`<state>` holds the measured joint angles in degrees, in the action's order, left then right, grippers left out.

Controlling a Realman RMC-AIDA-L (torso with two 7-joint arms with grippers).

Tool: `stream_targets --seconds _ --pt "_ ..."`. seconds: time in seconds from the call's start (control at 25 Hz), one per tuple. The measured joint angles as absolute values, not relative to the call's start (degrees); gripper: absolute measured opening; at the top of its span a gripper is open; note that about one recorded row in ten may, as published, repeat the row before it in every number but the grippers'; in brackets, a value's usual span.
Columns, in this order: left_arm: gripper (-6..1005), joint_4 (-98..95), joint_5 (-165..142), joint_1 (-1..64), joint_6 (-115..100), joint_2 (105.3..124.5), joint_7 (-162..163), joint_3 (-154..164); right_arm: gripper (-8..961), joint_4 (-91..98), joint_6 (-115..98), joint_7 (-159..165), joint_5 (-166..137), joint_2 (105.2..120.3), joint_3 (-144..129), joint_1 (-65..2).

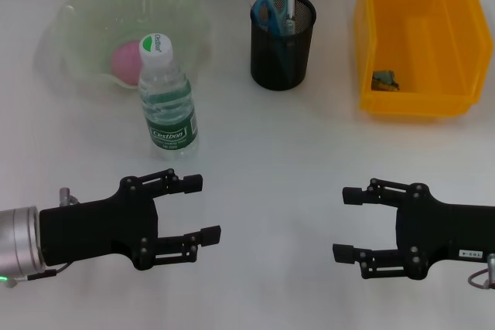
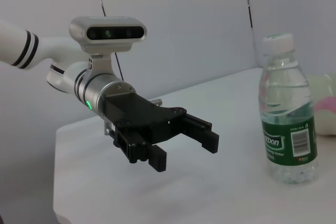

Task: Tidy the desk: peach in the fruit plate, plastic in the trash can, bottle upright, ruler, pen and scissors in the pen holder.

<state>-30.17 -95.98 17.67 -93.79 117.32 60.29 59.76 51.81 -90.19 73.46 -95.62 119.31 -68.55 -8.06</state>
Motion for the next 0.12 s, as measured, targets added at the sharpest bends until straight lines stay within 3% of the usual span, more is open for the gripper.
stream_targets --seconds 0.12 --pt "805 -30.22 -95.98 17.66 -93.91 117.33 60.3 59.77 842 51.35 -90.0 73.61 -95.64 119.3 -68.55 -8.2"
